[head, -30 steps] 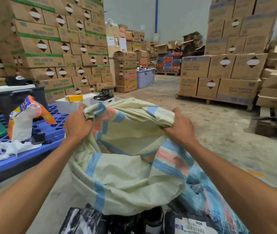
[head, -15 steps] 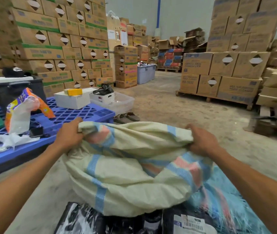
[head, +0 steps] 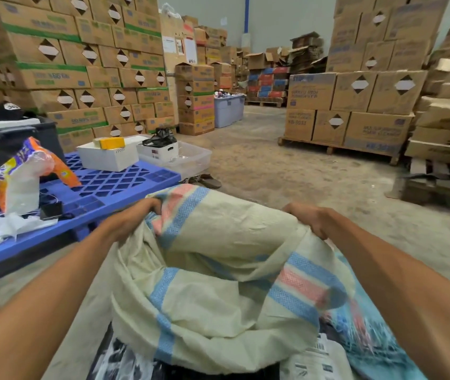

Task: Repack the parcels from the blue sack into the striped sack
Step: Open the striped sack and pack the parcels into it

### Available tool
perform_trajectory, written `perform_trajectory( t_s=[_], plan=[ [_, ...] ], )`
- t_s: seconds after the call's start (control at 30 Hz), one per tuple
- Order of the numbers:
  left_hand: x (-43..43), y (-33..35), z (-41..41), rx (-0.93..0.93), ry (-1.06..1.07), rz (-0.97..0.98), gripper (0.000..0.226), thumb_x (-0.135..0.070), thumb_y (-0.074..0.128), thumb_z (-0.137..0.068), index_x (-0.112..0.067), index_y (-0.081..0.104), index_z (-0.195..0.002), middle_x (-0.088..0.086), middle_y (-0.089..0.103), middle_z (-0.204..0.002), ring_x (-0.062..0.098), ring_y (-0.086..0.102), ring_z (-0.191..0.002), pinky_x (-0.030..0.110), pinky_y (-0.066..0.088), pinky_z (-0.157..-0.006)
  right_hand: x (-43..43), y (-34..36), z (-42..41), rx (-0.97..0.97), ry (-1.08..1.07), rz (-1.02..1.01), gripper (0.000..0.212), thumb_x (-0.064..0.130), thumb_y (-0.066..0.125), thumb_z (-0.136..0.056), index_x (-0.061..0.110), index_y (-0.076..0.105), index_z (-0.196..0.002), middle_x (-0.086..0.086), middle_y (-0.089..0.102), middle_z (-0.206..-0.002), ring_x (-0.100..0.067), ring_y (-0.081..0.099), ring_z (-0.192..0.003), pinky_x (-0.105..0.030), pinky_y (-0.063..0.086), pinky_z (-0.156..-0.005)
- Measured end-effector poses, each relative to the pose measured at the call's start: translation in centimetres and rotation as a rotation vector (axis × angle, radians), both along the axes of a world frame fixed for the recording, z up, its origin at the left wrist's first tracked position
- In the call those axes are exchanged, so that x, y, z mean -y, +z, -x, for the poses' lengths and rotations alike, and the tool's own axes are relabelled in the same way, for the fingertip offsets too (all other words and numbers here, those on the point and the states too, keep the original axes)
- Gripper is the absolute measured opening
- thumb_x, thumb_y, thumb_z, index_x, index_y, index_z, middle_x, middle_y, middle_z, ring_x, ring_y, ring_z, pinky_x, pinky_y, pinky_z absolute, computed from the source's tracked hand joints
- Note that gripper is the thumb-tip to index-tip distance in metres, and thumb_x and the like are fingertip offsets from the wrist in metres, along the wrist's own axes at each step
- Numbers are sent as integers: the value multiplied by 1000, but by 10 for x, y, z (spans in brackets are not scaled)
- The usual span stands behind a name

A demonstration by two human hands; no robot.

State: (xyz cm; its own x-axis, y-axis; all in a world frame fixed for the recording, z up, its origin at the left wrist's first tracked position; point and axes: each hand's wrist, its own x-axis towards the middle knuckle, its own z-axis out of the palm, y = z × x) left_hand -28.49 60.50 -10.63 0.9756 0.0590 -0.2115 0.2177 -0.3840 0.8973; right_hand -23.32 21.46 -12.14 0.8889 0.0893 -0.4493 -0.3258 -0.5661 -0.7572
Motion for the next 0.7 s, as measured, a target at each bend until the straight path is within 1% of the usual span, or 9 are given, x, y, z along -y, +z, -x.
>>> perform_trajectory(
  t_s=[0.1, 0.17, 0.27, 0.37, 0.43, 0.5, 0.57, 0.6, 0.7],
  plan=[
    [-2, -4, 5, -69, 72, 58, 12, -25, 55, -55, -16, 52, -62, 8, 56, -62, 25, 54, -51, 29, 43, -56, -10, 7, 11, -31, -9, -144, 49, 52, 64, -80, 13, 65, -109, -12, 69, -103, -30, 66, -86, -33, 50, -74],
    [-1, -2, 5, -100, 123, 99, 14, -24, 52, -64, -11, 59, -65, 12, 60, -63, 27, 56, -52, 29, 46, -57, -26, 3, 13, 189, 23, -112, 63, 68, 61, -83, 23, 52, -126, -2, 59, -122, -25, 59, -106, -32, 50, -79],
    [-5, 0, -1, -124, 195, 188, 26, -27, 49, -69, -9, 65, -58, 14, 63, -62, 30, 56, -56, 32, 46, -62, -44, -8, 16, 600, 186, 261, 99, 95, 58, -57, 42, 39, -138, -1, 49, -142, -22, 52, -123, -45, 46, -101],
    [-13, 0, -5, -142, 193, 318, 24, -27, 55, -62, -9, 70, -68, 17, 66, -80, 32, 60, -69, 41, 50, -77, -59, -15, 22, 755, 434, 564, 110, 97, 56, -53, 40, 34, -144, -2, 55, -138, -24, 55, -121, -47, 46, -102],
    [-17, 1, 1, -186, 135, 364, 35, -28, 61, -59, -9, 66, -89, 17, 63, -91, 33, 61, -77, 45, 50, -81, -67, -11, 29, 668, 440, 511, 78, 72, 70, -72, 28, 52, -135, -3, 67, -118, -24, 64, -107, -34, 52, -86],
    [-23, 1, 6, -222, 55, 345, 47, -30, 66, -61, -8, 64, -103, 18, 64, -99, 36, 61, -85, 46, 50, -82, -63, 0, 27, 376, 295, 258, 32, 40, 74, -84, 18, 67, -106, -2, 70, -91, -20, 69, -81, -25, 52, -67],
    [-32, -2, 11, -278, -8, 197, 61, -39, 71, -63, -4, 66, -113, 22, 68, -111, 38, 65, -93, 47, 51, -87, -48, 17, 30, -39, 215, -7, 29, 31, 74, -80, 10, 70, -100, -10, 73, -89, -25, 69, -75, -31, 56, -75],
    [-34, -3, 14, -288, -25, 59, 66, -46, 72, -65, -3, 66, -115, 23, 70, -112, 37, 68, -93, 45, 52, -86, -41, 25, 34, -151, 200, -89, 31, 30, 75, -78, 8, 72, -100, -13, 74, -91, -28, 70, -78, -35, 56, -82],
    [-28, -6, 12, -115, 29, -300, 86, -56, 72, -58, -9, 54, -128, 15, 62, -123, 30, 62, -100, 41, 50, -86, -27, 38, 38, -222, 204, -154, 31, 32, 72, -81, 6, 71, -99, -14, 74, -89, -30, 69, -79, -40, 54, -86]
  ],
)
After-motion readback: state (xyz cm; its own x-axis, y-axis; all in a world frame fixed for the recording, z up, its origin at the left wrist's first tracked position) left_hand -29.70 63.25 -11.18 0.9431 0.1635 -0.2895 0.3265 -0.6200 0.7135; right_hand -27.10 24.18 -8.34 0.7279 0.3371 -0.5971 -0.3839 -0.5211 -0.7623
